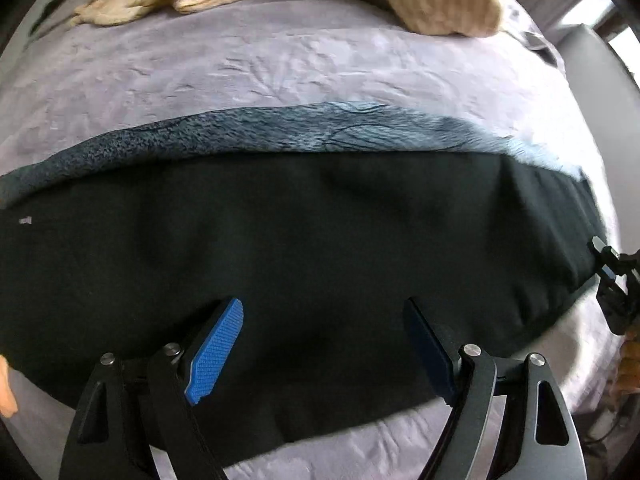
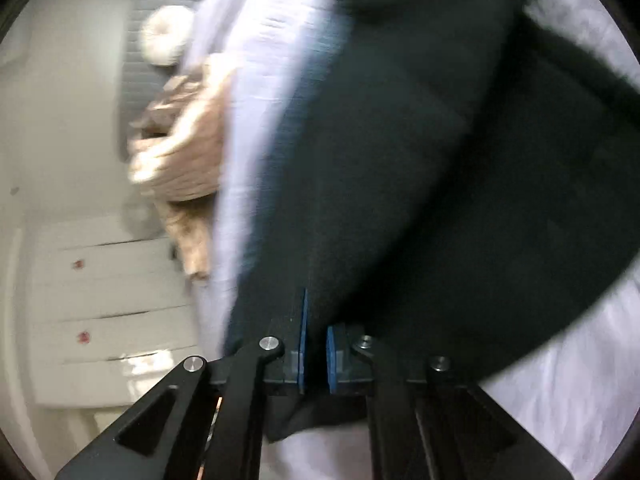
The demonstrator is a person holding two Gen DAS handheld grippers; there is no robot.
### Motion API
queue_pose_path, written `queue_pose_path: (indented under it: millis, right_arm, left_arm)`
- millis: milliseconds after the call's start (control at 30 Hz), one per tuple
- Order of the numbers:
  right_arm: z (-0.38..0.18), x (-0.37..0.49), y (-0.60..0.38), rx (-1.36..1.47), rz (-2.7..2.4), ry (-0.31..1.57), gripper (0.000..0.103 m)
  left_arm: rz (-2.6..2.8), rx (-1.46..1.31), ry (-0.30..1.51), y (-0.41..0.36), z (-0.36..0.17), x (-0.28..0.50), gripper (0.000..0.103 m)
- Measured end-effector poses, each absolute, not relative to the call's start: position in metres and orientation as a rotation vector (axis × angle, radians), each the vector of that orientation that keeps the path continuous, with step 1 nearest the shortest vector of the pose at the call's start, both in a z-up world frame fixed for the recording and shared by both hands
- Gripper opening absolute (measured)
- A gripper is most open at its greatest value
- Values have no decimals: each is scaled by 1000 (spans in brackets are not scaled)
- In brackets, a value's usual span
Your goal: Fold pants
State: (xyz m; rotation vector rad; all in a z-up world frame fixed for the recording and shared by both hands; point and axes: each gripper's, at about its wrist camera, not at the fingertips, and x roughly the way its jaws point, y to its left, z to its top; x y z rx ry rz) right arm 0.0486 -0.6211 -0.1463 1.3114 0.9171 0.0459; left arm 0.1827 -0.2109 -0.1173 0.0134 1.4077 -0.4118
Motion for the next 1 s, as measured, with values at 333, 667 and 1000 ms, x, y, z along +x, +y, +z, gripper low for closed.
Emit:
queue_pose_path:
  millis: [333,667,1000]
  right_arm:
    - [-170,5,-621,1250,-31,1104,24]
    - [-94,44,-665,659,-258,1063,24]
    - [-125,54,-702,683,-331,1112,18]
  left_arm:
    - [-459,117,1440,-201,-115,166,83]
    - [-457,129,1296,-296,-123,201,83]
    - [-282,69,1260,-289,-130,255,89]
